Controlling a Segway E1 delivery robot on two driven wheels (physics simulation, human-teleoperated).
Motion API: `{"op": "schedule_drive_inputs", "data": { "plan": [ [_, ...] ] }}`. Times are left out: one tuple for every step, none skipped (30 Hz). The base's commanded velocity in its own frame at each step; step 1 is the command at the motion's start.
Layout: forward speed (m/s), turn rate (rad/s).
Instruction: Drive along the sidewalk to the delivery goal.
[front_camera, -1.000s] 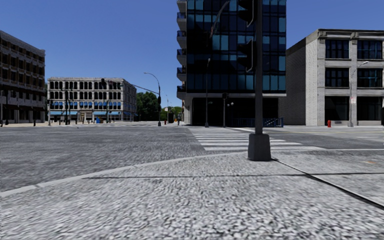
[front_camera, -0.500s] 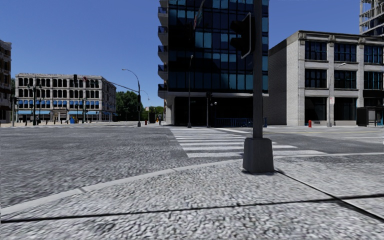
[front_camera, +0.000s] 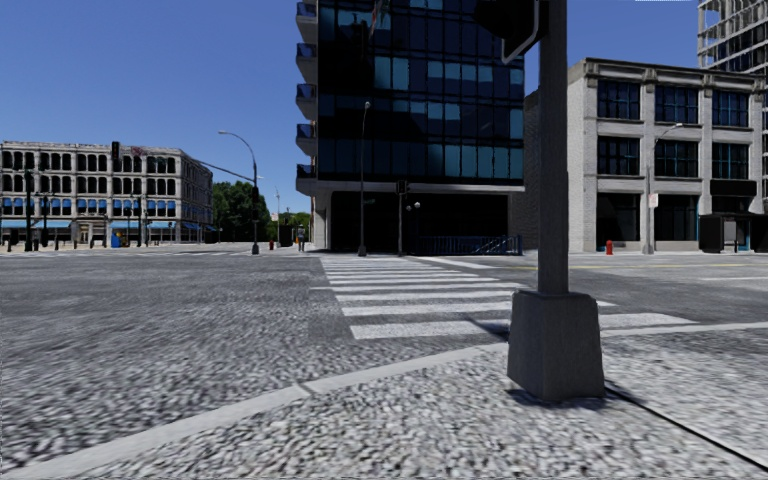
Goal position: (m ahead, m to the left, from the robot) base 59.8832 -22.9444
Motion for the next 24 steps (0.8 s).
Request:
{"op": "schedule_drive_inputs", "data": {
  "plan": [
    [2.00, 0.00],
    [2.00, 0.00],
    [2.00, 0.00],
    [2.00, 0.00],
    [2.00, 0.00],
    [2.00, 0.00],
    [2.00, 0.00],
    [2.00, 0.00],
    [2.00, 0.00],
    [2.00, 0.00],
    [2.00, 0.00],
    [2.00, 0.00],
    [2.00, -0.16],
    [2.00, -0.27],
    [2.00, -0.30],
    [2.00, -0.30],
    [2.00, -0.30],
    [2.00, -0.30],
    [2.00, -0.30],
    [2.00, -0.30],
    [2.00, -0.30],
    [2.00, -0.28],
    [2.00, -0.28],
    [2.00, -0.28]
  ]
}}
